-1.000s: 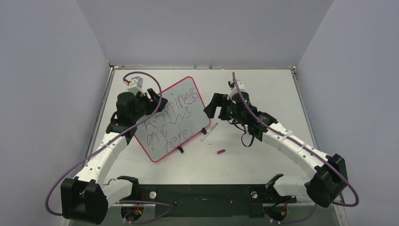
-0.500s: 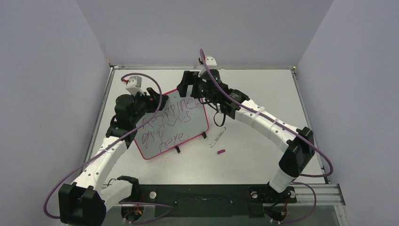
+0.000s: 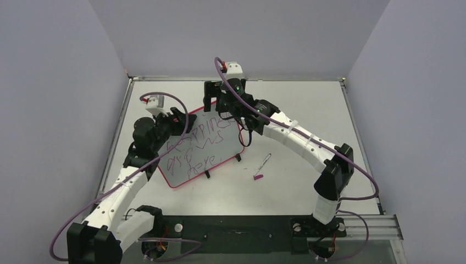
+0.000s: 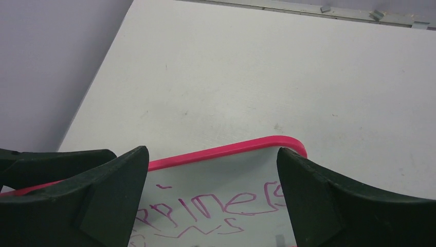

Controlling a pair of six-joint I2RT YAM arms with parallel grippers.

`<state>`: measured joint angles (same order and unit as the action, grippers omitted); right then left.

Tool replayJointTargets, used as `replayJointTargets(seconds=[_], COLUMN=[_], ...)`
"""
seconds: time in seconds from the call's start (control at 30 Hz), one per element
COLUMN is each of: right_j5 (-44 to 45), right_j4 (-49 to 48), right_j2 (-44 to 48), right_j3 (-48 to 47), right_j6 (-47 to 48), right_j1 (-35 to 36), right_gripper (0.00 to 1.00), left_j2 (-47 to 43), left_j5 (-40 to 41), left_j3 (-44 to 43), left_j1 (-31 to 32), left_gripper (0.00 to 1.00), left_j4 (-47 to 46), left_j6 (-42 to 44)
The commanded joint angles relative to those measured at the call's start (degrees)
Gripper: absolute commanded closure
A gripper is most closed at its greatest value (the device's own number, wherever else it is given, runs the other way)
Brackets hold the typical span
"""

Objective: Write a sentence on the whiteboard
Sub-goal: Pass from the left arm to the right

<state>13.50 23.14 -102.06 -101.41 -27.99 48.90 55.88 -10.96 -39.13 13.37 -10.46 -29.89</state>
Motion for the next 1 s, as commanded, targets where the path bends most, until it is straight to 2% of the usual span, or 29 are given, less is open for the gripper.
replayJointTargets(seconds=[0.0, 0.17, 0.33, 0.47, 0.5, 0.6, 0.67, 0.97], right_j5=[3.5, -18.97, -26.8, -40.65, -42.94, -58.41, -64.99, -77.94], right_j4=[2.16, -4.19, -7.67, -11.66, -12.66, -15.36, -17.53, -20.13], right_j2=[2.99, 8.54, 13.48, 15.31, 14.87, 11.06, 8.85, -1.19], right_j3=[-0.22, 8.31, 15.7, 22.31, 22.57, 21.8, 20.78, 12.07], right_j6=[5.12, 12.91, 18.93, 23.93, 24.67, 24.0, 23.22, 21.47], right_j1=[0.35, -7.09, -12.77, -16.36, -17.03, -21.48, -23.34, -26.43], right_gripper=[0.09, 0.08, 0.07, 0.07, 0.08, 0.1, 0.1, 0.1], left_j2=[-2.77, -3.61, -3.76, -3.86, -3.89, -4.06, -4.21, -4.29], left_j5=[-1.59, -1.62, -1.77, -2.05, -2.2, -2.52, -2.68, -3.66], left_j3=[0.04, 0.51, 0.5, 0.61, 0.74, 0.73, 0.95, 1.4], left_j1=[0.31, 0.3, 0.51, 0.52, 0.52, 0.62, 0.63, 0.63], left_gripper=[0.41, 0.41, 0.41, 0.41, 0.41, 0.41, 0.41, 0.41], left_j4=[-8.26, -8.43, -8.65, -9.08, -9.15, -9.39, -9.45, -11.14], left_j6=[2.38, 2.65, 2.63, 2.58, 2.57, 2.73, 2.83, 2.87])
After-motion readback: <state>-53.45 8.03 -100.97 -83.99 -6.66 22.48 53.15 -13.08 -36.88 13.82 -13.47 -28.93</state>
